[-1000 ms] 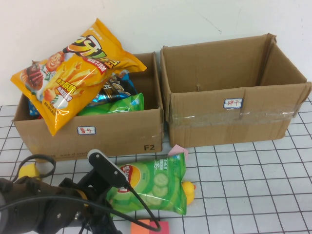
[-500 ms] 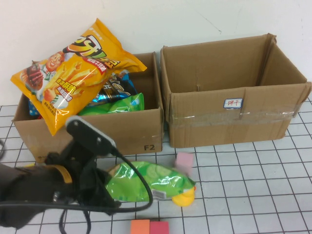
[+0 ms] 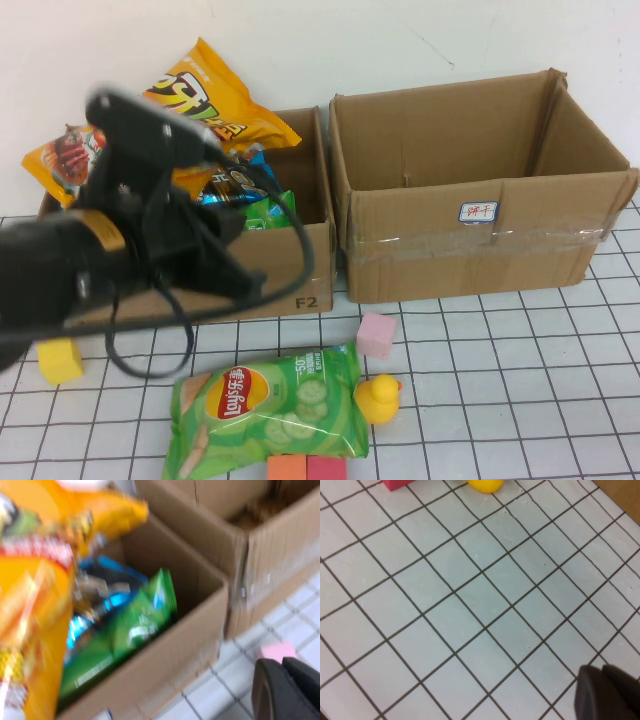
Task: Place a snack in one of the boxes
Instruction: Pick up the potato chip
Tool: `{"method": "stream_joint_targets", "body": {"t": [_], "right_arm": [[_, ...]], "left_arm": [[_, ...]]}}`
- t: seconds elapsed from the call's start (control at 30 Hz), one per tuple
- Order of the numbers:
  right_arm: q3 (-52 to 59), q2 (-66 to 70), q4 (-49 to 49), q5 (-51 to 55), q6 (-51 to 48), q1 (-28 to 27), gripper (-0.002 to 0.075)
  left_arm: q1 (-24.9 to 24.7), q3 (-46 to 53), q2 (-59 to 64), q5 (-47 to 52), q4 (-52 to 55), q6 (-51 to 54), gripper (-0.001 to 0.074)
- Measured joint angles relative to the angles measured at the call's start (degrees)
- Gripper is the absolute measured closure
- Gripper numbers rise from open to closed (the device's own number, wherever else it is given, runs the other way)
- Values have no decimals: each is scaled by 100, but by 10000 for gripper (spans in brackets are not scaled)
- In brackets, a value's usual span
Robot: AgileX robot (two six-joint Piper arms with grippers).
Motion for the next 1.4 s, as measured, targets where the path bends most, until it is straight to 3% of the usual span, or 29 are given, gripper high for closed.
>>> {"method": "stream_joint_targets", "body": {"t": [0.1, 0.27, 0.4, 0.63, 0.7, 0.77, 0.9, 1.0, 1.1, 1.4], "right_arm": [[0, 0, 0, 0, 0, 0, 727], [0, 0, 0, 0, 0, 0, 727], [0, 0, 0, -9, 0, 0, 727], [0, 0, 0, -34, 0, 0, 727], [0, 0, 0, -34, 0, 0, 727], [0, 0, 0, -37, 0, 0, 727], [0, 0, 0, -47, 0, 0, 727], [0, 0, 0, -47, 0, 0, 727], [0, 0, 0, -47, 0, 0, 727], [0, 0, 0, -62, 0, 0, 727]], "left_arm": [[0, -258, 0, 296, 0, 0, 736], [0, -346, 0, 1616, -10, 0, 735], [0, 73, 0, 2238, -61, 0, 735], [0, 1643, 0, 1410, 136, 21, 722], [0, 1898, 0, 1009, 233, 138, 675], [0, 2066, 0, 698, 277, 441, 573], [0, 2174, 13, 396, 302, 1132, 231], [0, 2174, 151, 123, 302, 1508, 93], [0, 2174, 432, -124, 302, 1693, 60], [0, 2174, 1331, -607, 314, 1766, 84]]}}
